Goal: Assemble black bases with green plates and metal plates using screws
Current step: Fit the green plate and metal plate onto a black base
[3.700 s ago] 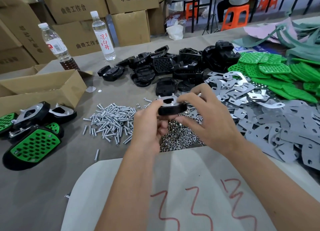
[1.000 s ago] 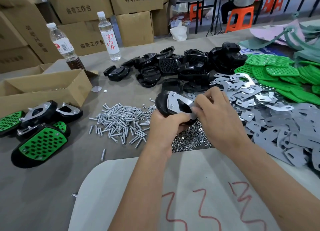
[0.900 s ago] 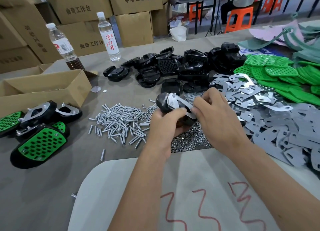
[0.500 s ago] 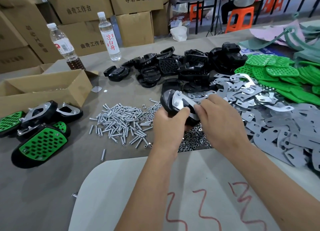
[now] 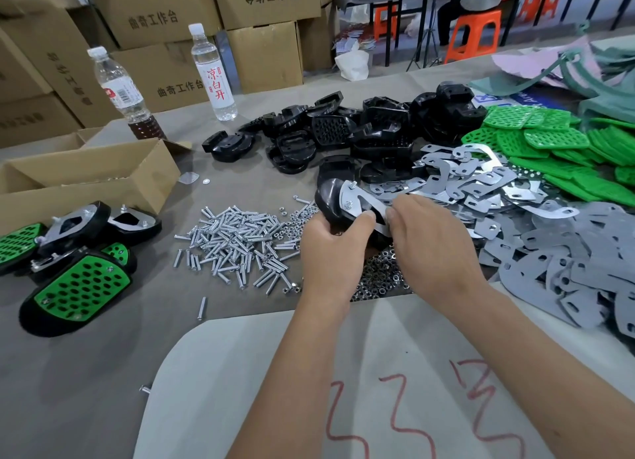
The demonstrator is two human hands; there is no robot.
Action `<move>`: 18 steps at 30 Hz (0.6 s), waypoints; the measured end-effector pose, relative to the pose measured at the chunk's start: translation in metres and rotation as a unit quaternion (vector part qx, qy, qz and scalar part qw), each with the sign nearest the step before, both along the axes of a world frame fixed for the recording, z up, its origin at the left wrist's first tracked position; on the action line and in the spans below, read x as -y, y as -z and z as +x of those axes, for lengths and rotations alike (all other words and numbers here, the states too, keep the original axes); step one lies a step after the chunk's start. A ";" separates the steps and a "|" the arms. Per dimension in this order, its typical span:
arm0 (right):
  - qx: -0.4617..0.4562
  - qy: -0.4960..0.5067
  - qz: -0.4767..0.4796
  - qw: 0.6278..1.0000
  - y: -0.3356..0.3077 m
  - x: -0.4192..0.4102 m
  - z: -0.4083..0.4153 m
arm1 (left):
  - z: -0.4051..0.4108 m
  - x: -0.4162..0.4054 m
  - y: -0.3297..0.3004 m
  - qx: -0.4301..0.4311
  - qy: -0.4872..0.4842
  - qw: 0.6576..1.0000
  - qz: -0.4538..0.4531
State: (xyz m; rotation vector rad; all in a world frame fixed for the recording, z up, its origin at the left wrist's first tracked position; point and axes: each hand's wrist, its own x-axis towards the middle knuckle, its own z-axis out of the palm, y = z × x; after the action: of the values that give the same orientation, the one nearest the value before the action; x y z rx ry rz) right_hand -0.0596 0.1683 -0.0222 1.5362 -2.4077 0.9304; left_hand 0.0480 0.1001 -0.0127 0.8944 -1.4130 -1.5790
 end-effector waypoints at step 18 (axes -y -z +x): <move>0.301 -0.109 -0.183 0.930 0.004 -0.002 -0.008 | 0.012 0.020 -0.006 -0.023 -0.038 0.997 0.066</move>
State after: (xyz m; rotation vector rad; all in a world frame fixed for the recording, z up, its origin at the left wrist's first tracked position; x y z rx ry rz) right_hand -0.0676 0.1708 -0.0261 1.5510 -2.2156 2.0214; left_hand 0.0596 0.0802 -0.0063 0.9719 -1.2403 -1.6401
